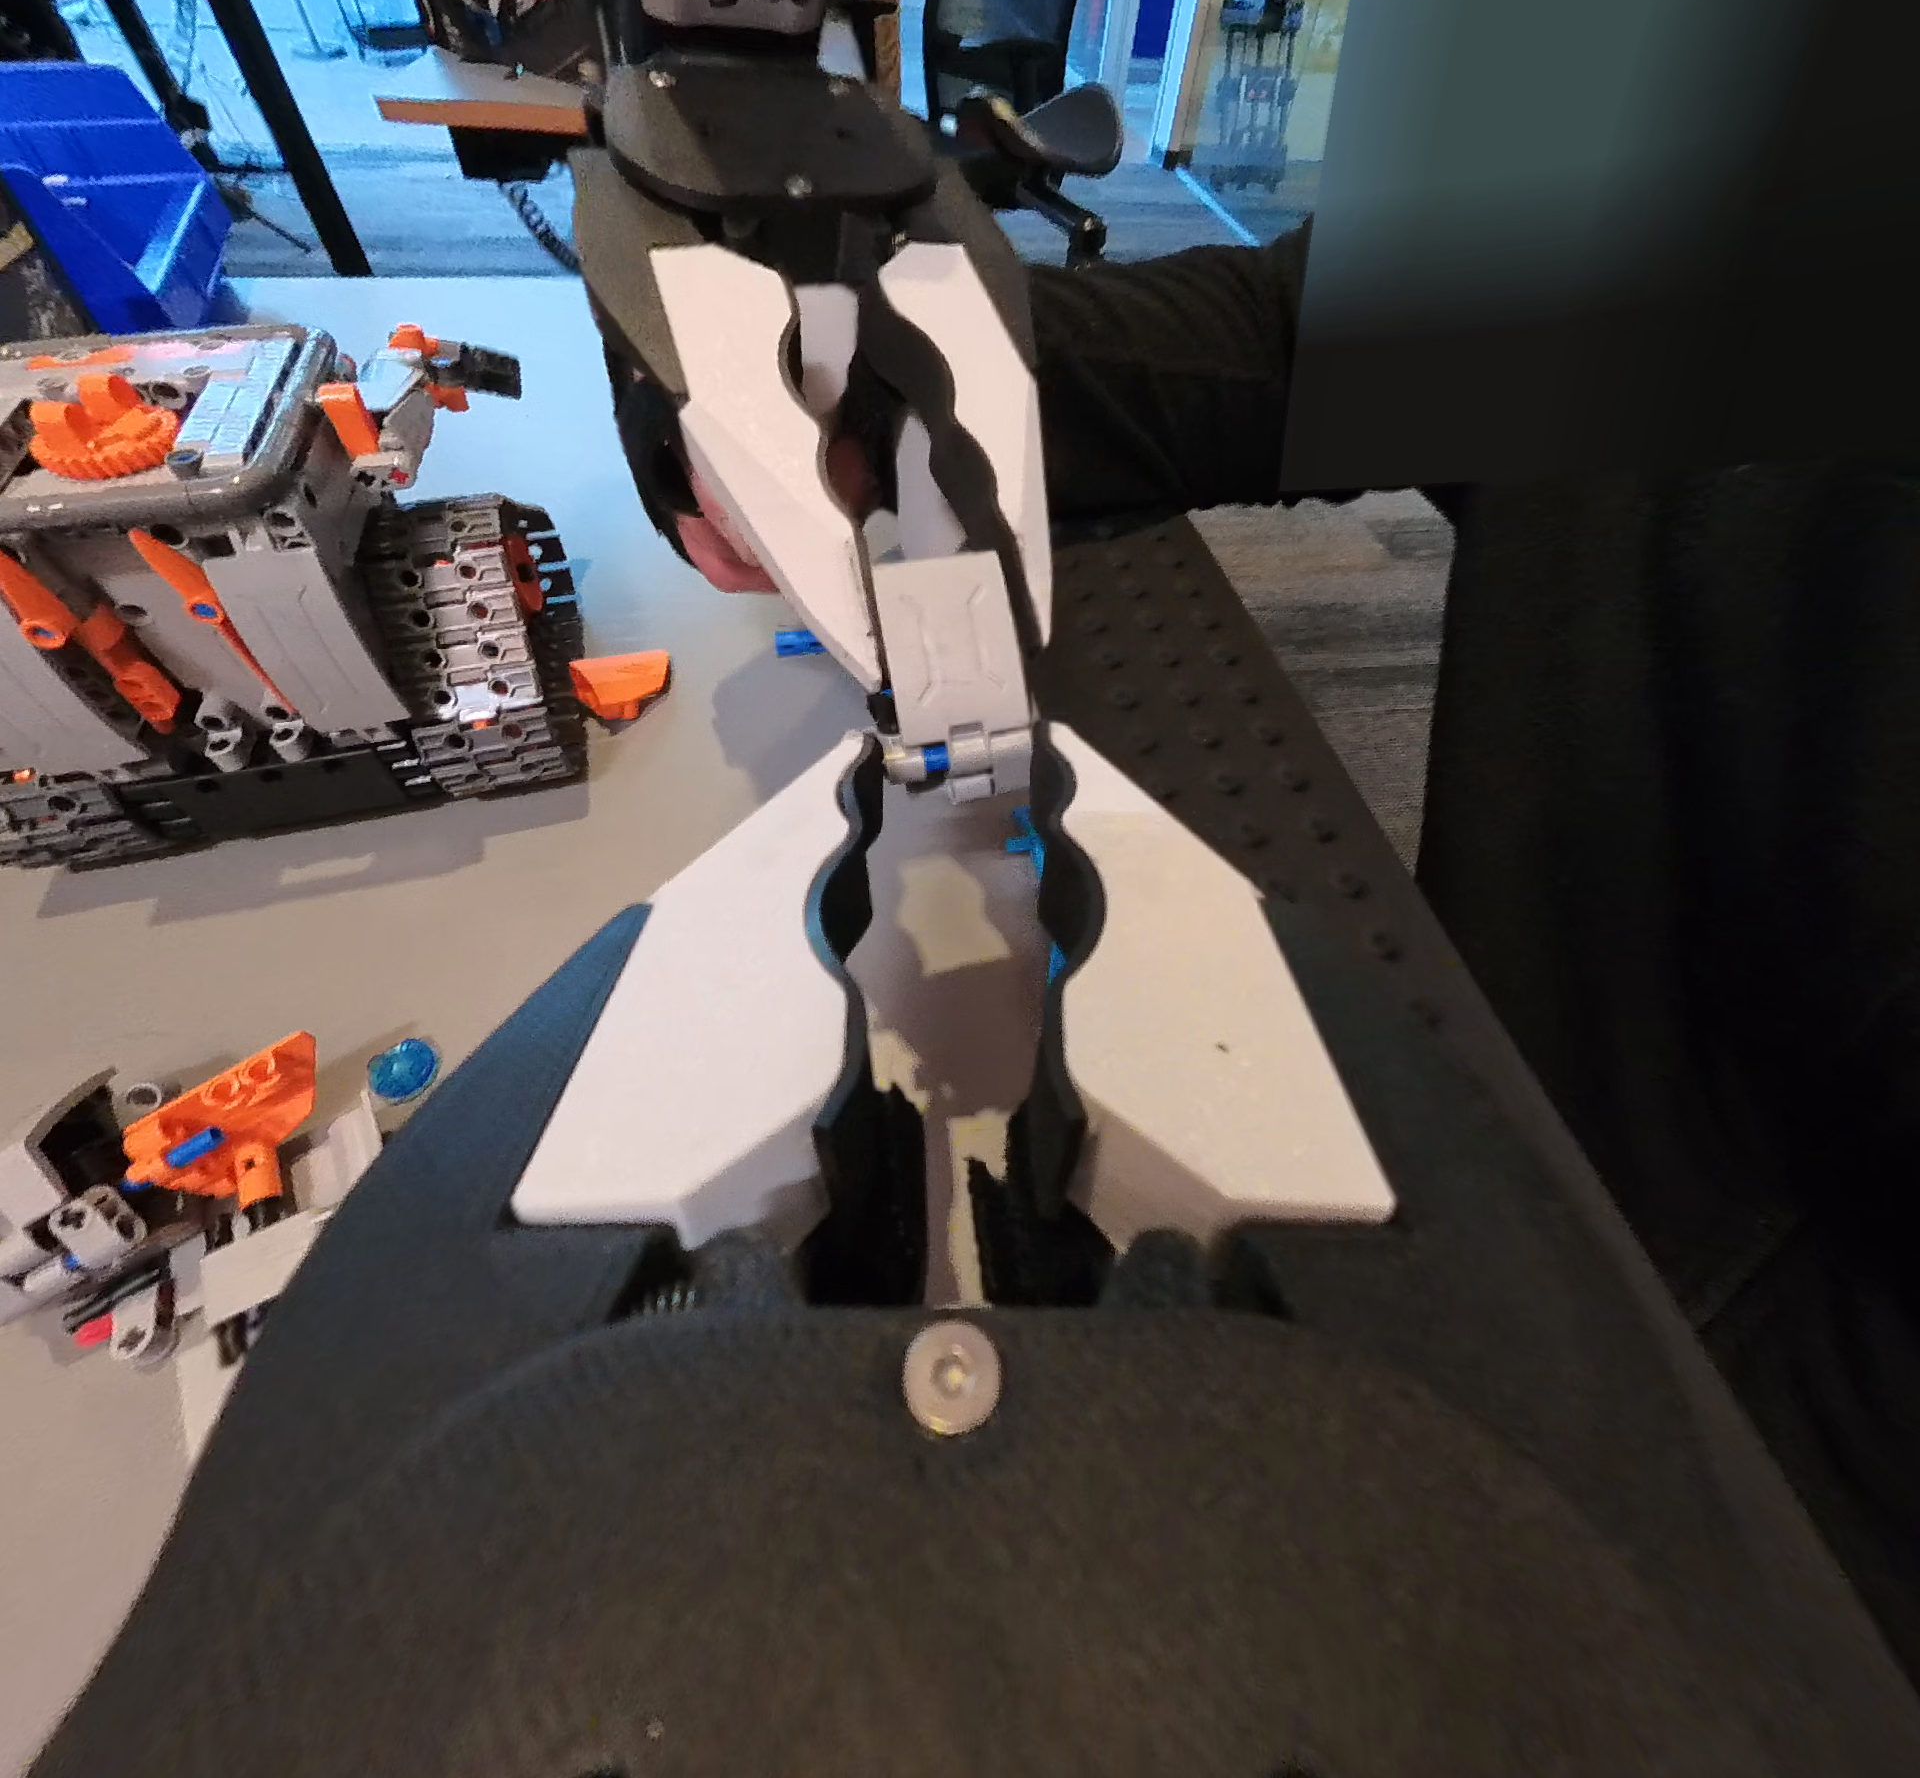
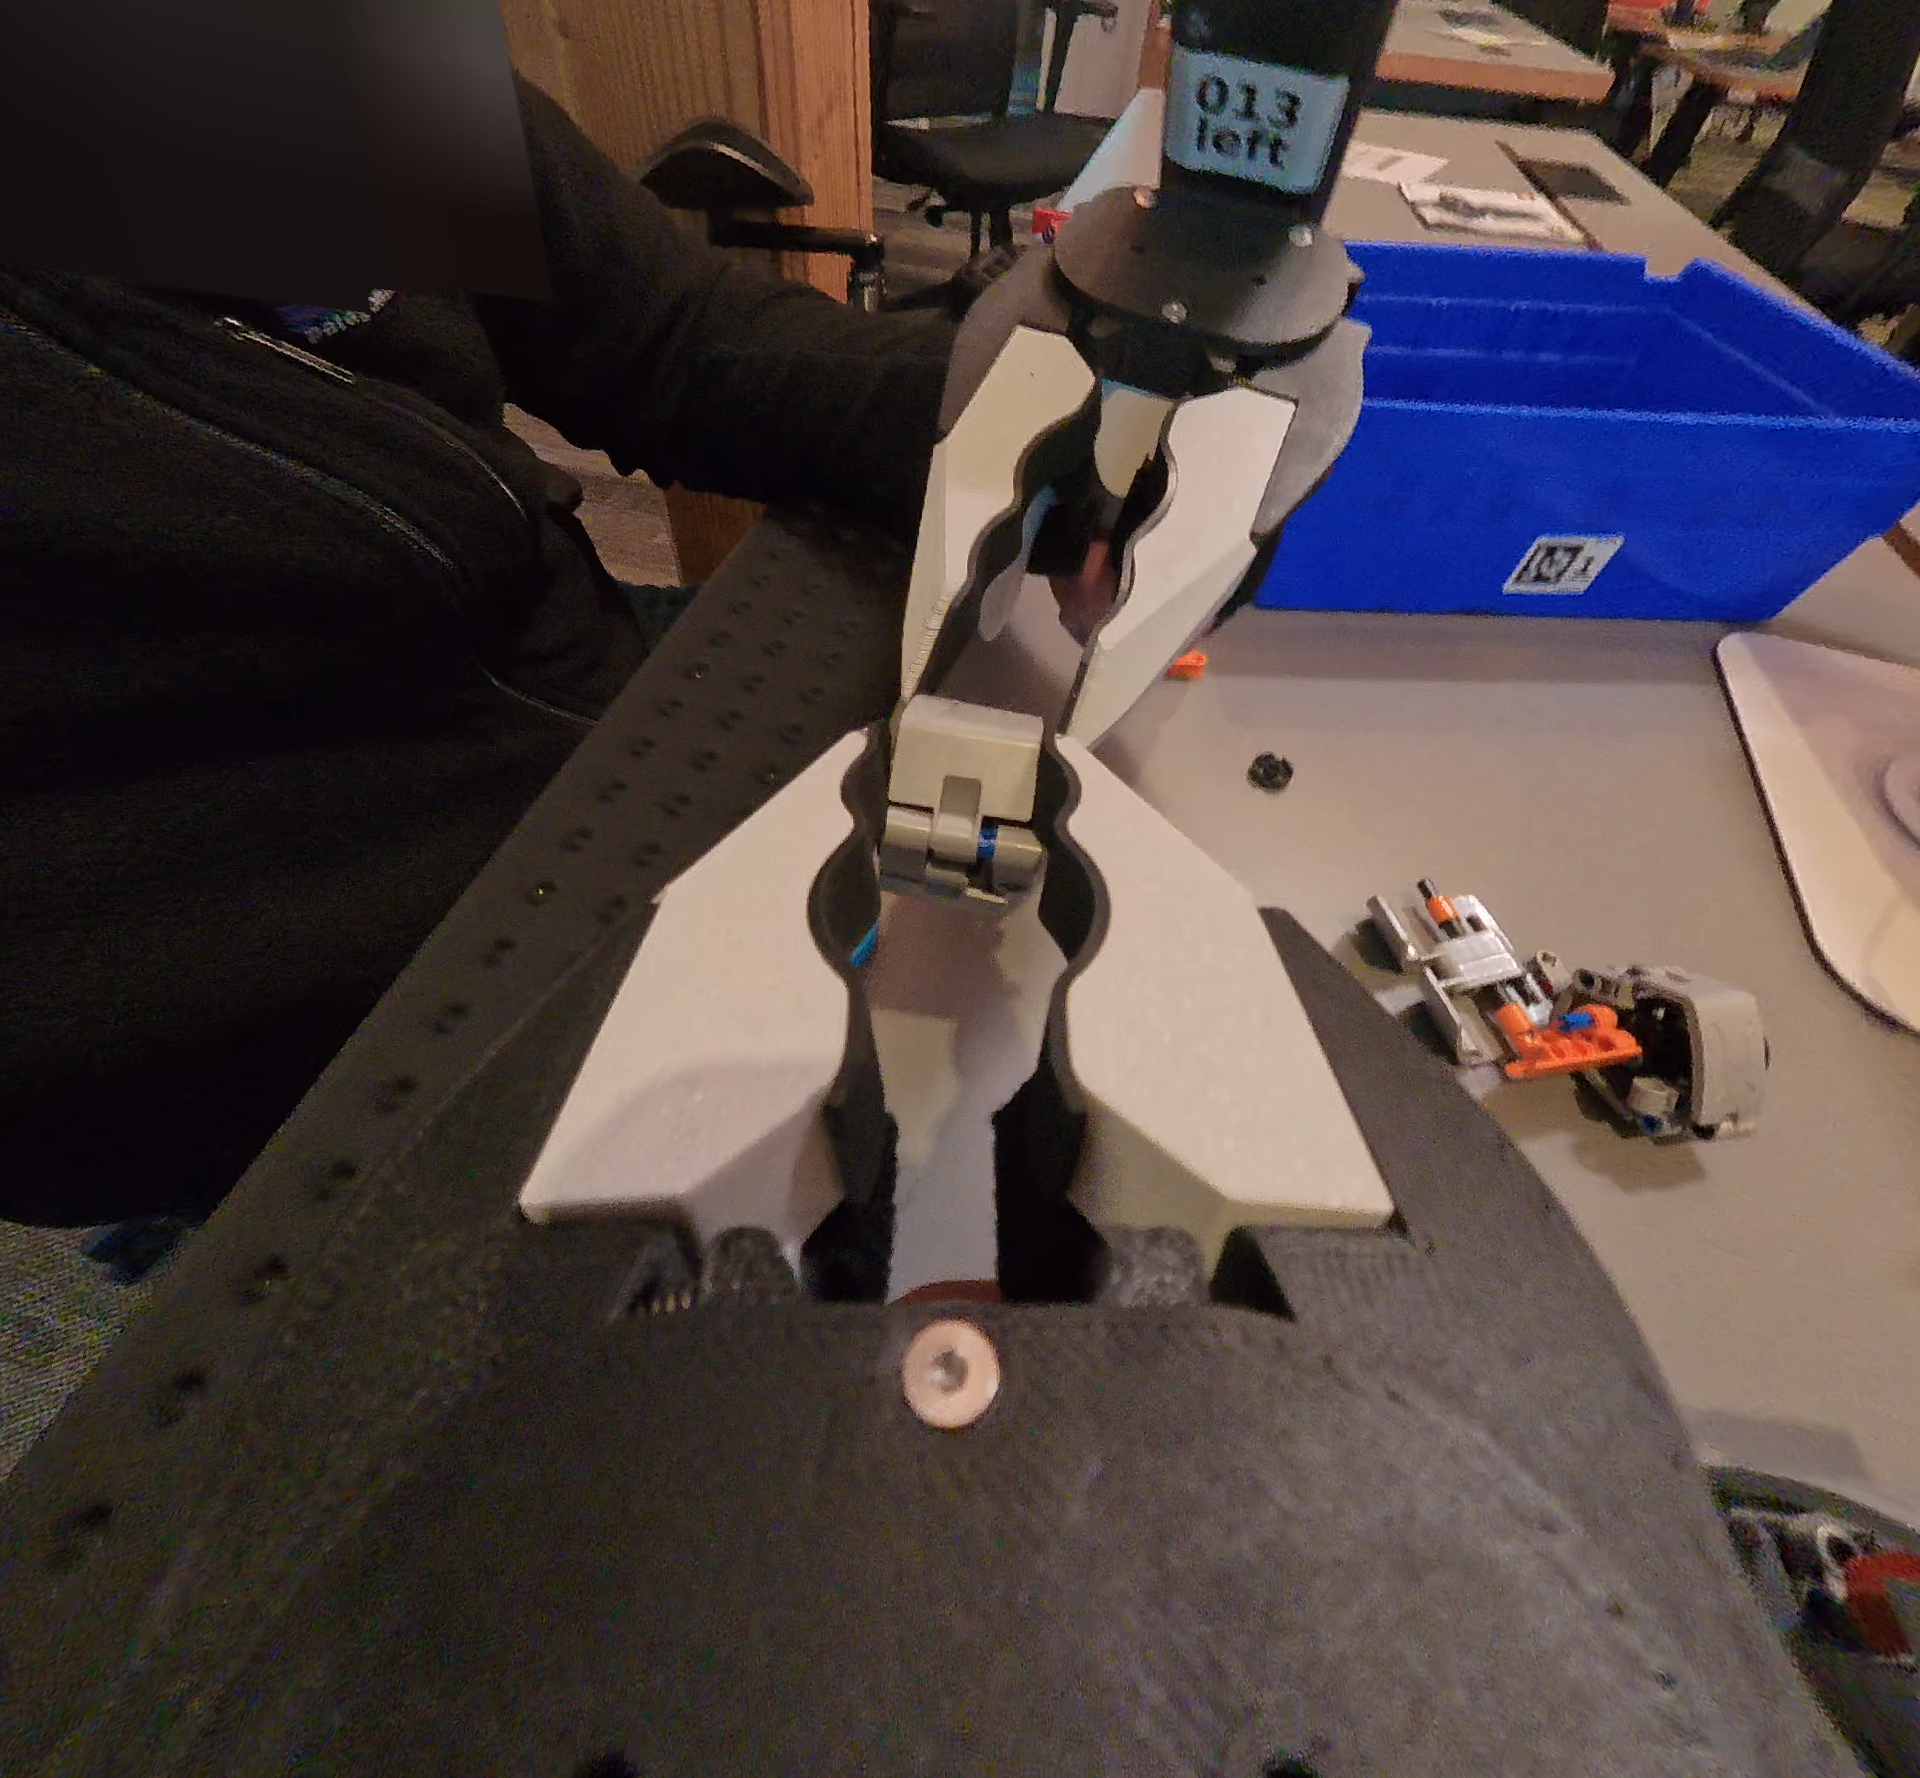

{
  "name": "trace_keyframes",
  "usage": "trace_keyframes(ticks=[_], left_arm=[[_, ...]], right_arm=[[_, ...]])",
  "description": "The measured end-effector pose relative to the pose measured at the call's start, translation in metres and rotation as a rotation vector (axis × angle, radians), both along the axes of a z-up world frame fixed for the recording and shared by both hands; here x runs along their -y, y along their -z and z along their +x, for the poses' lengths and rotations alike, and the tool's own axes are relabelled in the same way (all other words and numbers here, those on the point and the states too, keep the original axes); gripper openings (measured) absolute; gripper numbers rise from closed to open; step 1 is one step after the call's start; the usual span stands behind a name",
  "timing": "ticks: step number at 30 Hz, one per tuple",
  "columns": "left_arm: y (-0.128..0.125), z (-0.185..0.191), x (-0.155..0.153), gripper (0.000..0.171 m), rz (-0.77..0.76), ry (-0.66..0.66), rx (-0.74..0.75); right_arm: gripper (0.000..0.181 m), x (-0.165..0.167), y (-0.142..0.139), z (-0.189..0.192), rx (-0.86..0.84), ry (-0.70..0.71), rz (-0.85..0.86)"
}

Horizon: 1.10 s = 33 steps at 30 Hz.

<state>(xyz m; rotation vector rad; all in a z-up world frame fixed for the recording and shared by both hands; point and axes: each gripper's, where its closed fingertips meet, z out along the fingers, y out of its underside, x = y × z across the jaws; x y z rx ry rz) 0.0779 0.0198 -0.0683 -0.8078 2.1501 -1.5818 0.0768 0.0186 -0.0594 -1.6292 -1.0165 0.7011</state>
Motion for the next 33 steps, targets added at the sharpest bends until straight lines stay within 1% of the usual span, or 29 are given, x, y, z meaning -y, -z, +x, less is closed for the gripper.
trace_keyframes(ticks=[4,7,8,10,13,14,15,17,18,20,21,23,24,31,33], left_arm=[[0.001,0.011,-0.017,0.028,-0.052,-0.078,-0.026],[0.002,0.016,-0.021,0.035,-0.056,-0.1,-0.026],[0.002,0.017,-0.021,0.033,-0.053,-0.108,-0.023],[0.004,0.021,-0.027,0.022,-0.01,-0.158,-0.004],[0.01,0.024,-0.033,0.023,0.04,-0.2,-0.006],[0.01,0.026,-0.036,0.025,0.051,-0.22,-0.004],[0.012,0.029,-0.04,0.035,0.077,-0.253,0.0],[0.016,0.033,-0.049,0.044,0.146,-0.306,0.016],[0.017,0.033,-0.049,0.048,0.165,-0.307,0.018],[0.019,0.031,-0.043,0.046,0.149,-0.275,0.0],[0.022,0.03,-0.04,0.043,0.152,-0.258,-0.016],[0.024,0.026,-0.033,0.03,0.143,-0.214,-0.026],[0.025,0.026,-0.032,0.03,0.138,-0.208,-0.03],[0.026,0.027,-0.039,0.029,0.158,-0.227,-0.033],[0.025,0.026,-0.042,0.029,0.15,-0.236,-0.035]], right_arm=[[0.026,-0.017,0.003,0.012,-0.054,0.088,-0.058],[0.026,-0.029,0.016,0.021,-0.033,0.161,-0.111],[0.026,-0.031,0.016,0.021,-0.041,0.168,-0.115],[0.026,-0.034,0.015,0.021,-0.027,0.195,-0.096],[0.026,-0.036,0.015,0.024,-0.006,0.228,-0.079],[0.025,-0.037,0.015,0.025,0.005,0.24,-0.069],[0.025,-0.038,0.016,0.025,0.025,0.249,-0.058],[0.025,-0.041,0.019,0.028,0.071,0.281,-0.036],[0.025,-0.041,0.019,0.028,0.08,0.287,-0.028],[0.025,-0.039,0.014,0.024,0.069,0.275,-0.002],[0.025,-0.038,0.011,0.021,0.065,0.263,0.008],[0.025,-0.037,0.01,0.018,0.071,0.26,0.021],[0.026,-0.036,0.01,0.017,0.073,0.258,0.022],[0.026,-0.039,0.011,0.022,0.062,0.281,0.01],[0.028,-0.04,0.01,0.025,0.057,0.289,0.005]])
